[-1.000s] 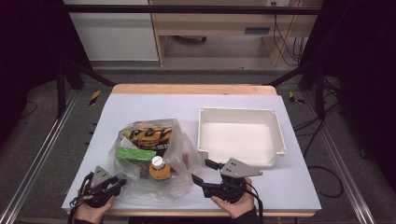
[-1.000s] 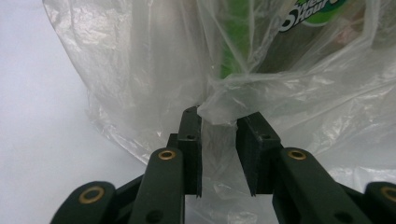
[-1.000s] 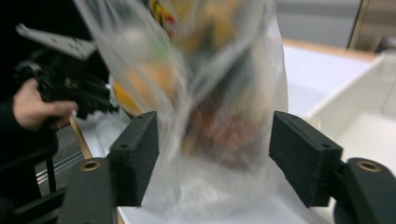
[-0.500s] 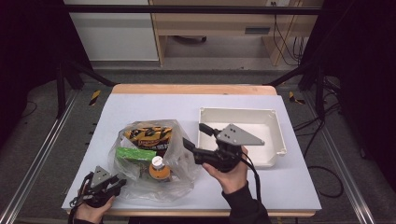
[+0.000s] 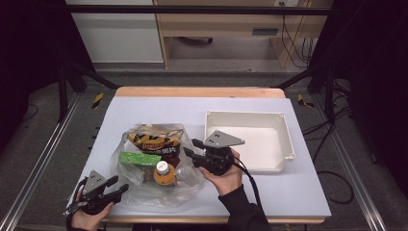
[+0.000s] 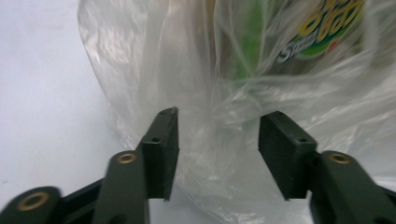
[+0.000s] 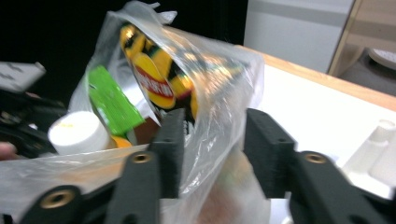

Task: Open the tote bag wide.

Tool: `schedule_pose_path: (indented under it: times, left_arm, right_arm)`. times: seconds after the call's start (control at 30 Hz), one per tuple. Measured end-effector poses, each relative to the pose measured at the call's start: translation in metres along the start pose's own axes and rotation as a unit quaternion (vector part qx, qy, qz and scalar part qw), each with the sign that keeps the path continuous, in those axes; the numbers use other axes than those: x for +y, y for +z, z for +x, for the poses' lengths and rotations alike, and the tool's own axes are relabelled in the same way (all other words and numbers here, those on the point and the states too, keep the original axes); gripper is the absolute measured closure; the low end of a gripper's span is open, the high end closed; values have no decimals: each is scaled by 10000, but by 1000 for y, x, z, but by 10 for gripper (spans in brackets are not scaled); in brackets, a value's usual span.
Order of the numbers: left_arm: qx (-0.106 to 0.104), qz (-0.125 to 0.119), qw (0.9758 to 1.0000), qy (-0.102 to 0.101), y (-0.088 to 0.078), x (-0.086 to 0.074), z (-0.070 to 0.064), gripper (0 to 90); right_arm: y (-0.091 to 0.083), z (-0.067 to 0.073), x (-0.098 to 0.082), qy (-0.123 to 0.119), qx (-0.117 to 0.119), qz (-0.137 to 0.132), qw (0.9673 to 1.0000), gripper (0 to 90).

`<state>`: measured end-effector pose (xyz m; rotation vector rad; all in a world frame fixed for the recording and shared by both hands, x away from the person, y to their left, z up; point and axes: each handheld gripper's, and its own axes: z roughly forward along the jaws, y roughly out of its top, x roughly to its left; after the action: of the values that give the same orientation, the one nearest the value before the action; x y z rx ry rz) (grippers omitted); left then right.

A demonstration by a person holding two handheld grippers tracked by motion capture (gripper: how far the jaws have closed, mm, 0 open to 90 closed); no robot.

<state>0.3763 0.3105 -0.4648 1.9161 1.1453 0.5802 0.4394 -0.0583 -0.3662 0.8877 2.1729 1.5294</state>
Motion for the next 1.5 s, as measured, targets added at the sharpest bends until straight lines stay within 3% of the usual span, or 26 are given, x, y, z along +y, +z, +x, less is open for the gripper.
schedule_pose_path:
  times: [0.1,0.23,0.57,0.67,0.93,1.03,1.1,1.23,1.33,1.43,1.5]
  left_arm:
    - [-66,-217,9997,11,-6,4,-1,376]
    - [-178,-502,9986,-56,-17,10,-2,299]
    - [-247,-967,9950,54,-47,35,-10,187]
    - [-174,-1078,9940,71,-54,46,-8,171]
    - [-183,-1499,9885,70,-70,82,-1,166]
    - [-59,-1581,9874,38,-64,102,8,200]
    - [-9,-1484,9889,-8,-55,109,15,248]
    - [-117,-1223,9923,-156,-37,115,27,348]
    - [-135,-1039,9945,-40,-28,115,28,415]
    - [-13,-972,9952,109,-23,113,25,570]
    - [39,-908,9958,87,-20,113,25,672]
  right_arm:
    - [0,-4,-3,27,-43,67,10000,805]
    - [2,-5,-4,3,-73,47,10000,900]
    - [-1,-6,0,30,-123,-86,9999,900]
    - [-2,-6,2,14,-133,-106,9999,900]
    - [-3,-5,2,-17,-116,-123,9999,900]
    - [-4,-6,3,-8,-127,-145,9998,900]
    - [-4,-6,3,-20,-136,-170,9998,900]
    - [-4,-7,3,-18,-151,-194,9997,900]
    - [-3,-8,3,-23,-159,-219,9996,900]
    - [-1,-8,3,-49,-189,-224,9996,900]
    - [-1,-8,3,-29,-179,-230,9996,900]
